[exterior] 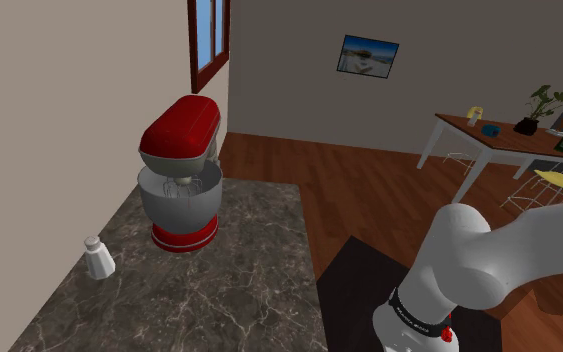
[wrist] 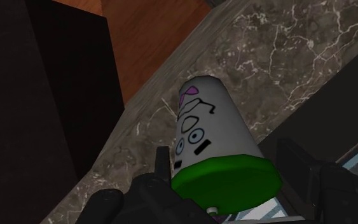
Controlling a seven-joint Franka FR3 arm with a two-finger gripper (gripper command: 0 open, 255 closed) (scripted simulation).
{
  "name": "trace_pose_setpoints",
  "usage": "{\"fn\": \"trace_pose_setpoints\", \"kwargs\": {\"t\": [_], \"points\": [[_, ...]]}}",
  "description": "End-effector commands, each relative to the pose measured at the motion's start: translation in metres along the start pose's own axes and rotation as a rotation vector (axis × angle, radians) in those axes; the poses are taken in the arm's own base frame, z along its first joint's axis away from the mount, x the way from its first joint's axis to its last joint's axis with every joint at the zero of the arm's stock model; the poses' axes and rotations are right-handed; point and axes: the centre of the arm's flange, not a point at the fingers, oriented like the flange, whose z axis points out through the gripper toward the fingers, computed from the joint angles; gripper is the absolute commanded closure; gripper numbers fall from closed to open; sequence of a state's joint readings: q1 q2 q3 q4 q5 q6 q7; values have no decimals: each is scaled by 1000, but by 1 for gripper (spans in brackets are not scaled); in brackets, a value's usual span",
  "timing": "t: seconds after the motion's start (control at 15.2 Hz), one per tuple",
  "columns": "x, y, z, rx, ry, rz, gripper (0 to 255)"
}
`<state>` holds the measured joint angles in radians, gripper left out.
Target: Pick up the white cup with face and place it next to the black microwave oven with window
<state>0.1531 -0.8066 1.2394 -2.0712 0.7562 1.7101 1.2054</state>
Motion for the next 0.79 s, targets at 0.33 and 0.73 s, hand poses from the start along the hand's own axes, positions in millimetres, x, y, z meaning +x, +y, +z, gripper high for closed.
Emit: {"fn": "trace_pose_setpoints", "kwargs": {"t": [0.33, 0.73], "points": [[0, 1, 36, 1, 0, 0, 255], [-1, 2, 68, 1, 0, 0, 255]]}}
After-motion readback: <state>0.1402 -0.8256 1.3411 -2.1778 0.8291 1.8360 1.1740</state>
